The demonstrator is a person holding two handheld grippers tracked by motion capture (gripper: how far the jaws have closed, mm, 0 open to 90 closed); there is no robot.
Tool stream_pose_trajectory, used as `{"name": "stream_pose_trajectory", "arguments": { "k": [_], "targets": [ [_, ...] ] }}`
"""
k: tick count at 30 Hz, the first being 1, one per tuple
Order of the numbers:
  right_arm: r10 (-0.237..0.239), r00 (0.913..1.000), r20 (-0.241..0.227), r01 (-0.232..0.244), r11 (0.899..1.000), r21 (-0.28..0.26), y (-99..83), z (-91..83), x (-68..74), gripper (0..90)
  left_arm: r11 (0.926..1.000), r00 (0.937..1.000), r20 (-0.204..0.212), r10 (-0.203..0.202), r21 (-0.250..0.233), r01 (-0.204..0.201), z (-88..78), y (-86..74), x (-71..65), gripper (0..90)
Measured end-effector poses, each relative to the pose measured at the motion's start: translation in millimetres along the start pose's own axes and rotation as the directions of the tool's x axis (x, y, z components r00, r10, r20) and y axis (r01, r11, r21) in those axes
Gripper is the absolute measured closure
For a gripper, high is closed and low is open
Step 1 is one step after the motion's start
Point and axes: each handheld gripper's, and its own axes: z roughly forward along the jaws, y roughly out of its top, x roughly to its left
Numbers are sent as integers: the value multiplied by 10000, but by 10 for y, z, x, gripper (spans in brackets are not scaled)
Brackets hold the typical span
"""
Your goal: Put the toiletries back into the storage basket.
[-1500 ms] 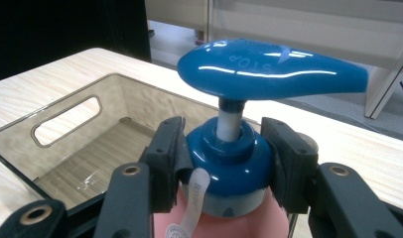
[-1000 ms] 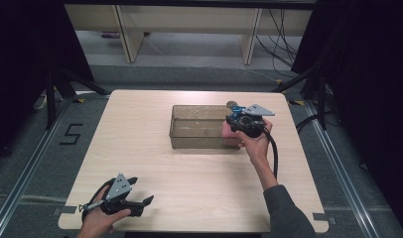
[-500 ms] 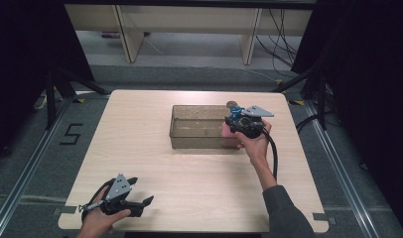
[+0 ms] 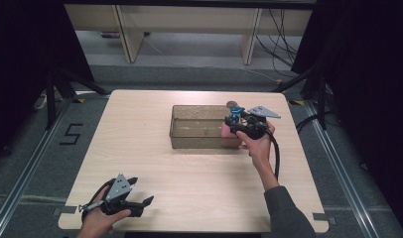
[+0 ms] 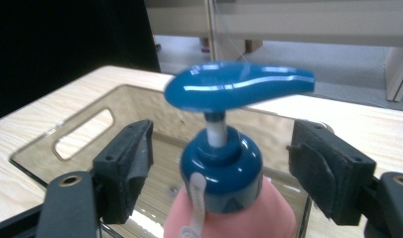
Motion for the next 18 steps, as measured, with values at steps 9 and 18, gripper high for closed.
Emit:
{"name": "stream_pose_trajectory", "arguments": {
  "k": [9, 18],
  "targets": [
    [89, 9999, 141, -87, 9998, -156, 3, -106, -5, 225, 10000, 10000, -30, -78, -53, 78, -16, 5, -18, 147],
    [79, 9996, 257, -77, 9999, -104, -15, -219, -6, 202, 9999, 10000, 20, -79, -86, 79, -17, 10, -15, 148]
  ]
}}
